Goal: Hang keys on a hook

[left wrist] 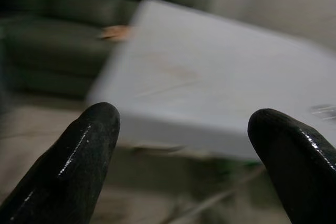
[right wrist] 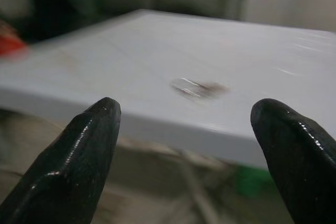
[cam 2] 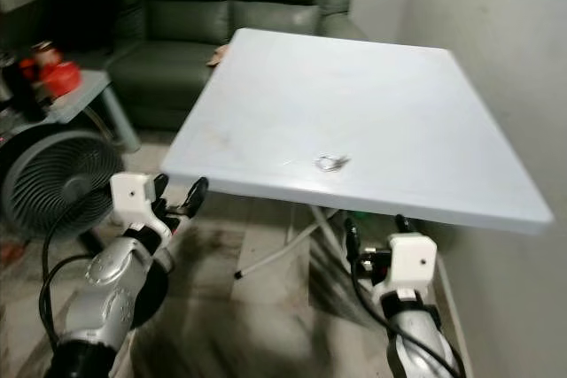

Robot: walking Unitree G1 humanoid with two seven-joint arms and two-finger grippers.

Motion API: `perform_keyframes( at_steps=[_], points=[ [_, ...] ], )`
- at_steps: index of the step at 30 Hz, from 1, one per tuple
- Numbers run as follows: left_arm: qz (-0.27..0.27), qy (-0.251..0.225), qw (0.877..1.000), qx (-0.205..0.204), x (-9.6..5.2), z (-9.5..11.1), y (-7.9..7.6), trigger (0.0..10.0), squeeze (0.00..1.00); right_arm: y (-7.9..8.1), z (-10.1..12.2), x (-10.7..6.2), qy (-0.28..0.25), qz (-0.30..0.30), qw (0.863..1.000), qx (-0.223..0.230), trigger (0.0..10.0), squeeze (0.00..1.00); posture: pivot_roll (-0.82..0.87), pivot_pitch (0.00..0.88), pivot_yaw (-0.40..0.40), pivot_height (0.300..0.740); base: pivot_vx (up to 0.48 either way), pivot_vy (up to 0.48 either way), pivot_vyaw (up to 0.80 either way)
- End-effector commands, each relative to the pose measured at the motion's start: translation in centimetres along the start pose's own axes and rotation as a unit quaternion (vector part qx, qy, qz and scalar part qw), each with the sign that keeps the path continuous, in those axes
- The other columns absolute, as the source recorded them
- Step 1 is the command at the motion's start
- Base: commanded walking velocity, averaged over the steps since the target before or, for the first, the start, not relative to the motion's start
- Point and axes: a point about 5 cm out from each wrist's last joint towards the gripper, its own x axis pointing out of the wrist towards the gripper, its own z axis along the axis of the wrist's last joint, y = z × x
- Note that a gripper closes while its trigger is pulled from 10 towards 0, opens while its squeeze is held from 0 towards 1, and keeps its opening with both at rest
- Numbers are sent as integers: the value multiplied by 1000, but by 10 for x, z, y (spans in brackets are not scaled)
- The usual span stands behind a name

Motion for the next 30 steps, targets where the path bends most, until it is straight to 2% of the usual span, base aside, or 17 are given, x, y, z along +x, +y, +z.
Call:
perform_keyframes(
  at_steps=[1, 17, 30],
  points=[
    [-4, -7, 1000, 2, 3, 5, -5, 10000, 0, -6, 2, -1, -1, -9, 1000, 6, 10000, 0, -30, 0, 5, 740, 0, 0, 0],
    [-13, 2, 1000, 0, 3, 5, -6, 10000, 0, -6, 4, 3, -1, -11, 1000, 6, 10000, 0, -23, 0, -1, 740, 0, 0, 0],
    [-18, 3, 1000, -2, 4, 7, -8, 10000, 0, -4, 5, 6, -2, -3, 1000, 8, 10000, 0, -12, 0, -7, 740, 385, 0, 0]
  ],
)
